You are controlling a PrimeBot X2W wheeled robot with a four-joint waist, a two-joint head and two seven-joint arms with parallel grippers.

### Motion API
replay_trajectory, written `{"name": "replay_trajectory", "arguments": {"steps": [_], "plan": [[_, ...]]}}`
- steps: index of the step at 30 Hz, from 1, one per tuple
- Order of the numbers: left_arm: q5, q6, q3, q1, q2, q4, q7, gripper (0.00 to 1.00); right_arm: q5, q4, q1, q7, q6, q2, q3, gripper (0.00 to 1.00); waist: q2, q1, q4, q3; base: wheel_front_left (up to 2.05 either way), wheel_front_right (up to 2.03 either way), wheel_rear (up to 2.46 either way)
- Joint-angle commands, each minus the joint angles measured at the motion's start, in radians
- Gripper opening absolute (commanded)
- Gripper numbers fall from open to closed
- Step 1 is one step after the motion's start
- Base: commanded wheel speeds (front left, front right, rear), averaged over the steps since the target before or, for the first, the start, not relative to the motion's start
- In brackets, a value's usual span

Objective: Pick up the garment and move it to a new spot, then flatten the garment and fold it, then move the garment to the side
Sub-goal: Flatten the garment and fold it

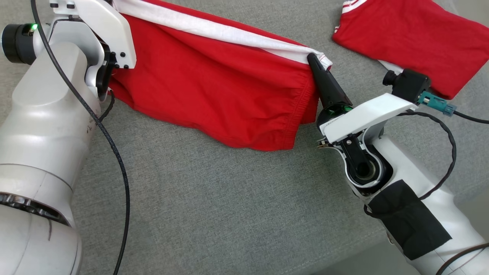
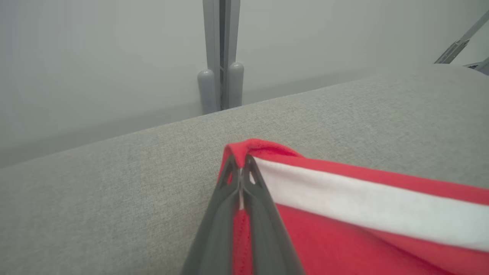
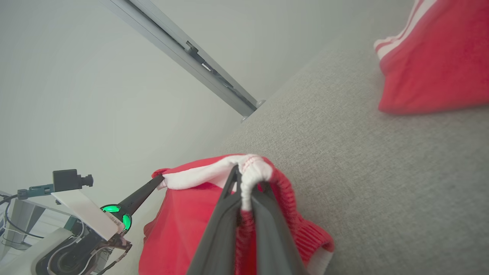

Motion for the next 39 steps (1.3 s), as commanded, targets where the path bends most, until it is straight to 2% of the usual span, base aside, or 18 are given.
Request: {"name": "replay_trajectory", "arguments": {"steps": [1, 23, 38, 39], "plan": [[0.008, 0.003, -0.005, -0.017, 0.006, 0.008, 0.002, 0.00, -0.006, 0.007, -0.015, -0.007, 0.001, 0.002, -0.005, 0.00, 0.0000, 0.0000, -0.005, 0.008, 0.00, 0.00, 0.00], [0.007, -0.016, -0.027, -0.051, 0.005, 0.046, -0.041, 0.00, -0.016, 0.041, -0.033, -0.007, 0.001, 0.034, 0.003, 0.00, 0.0000, 0.0000, -0.033, 0.048, 0.00, 0.00, 0.00], [0.008, -0.007, -0.043, -0.052, 0.017, 0.054, -0.056, 0.00, -0.021, 0.036, -0.026, -0.007, 0.001, 0.044, -0.003, 0.00, 0.0000, 0.0000, -0.043, 0.072, 0.00, 0.00, 0.00], [0.008, -0.005, -0.044, -0.054, 0.017, 0.054, -0.059, 0.05, -0.021, 0.037, -0.026, -0.007, 0.001, 0.043, -0.003, 0.00, 0.0000, 0.0000, -0.042, 0.072, 0.00, 0.00, 0.00]]}}
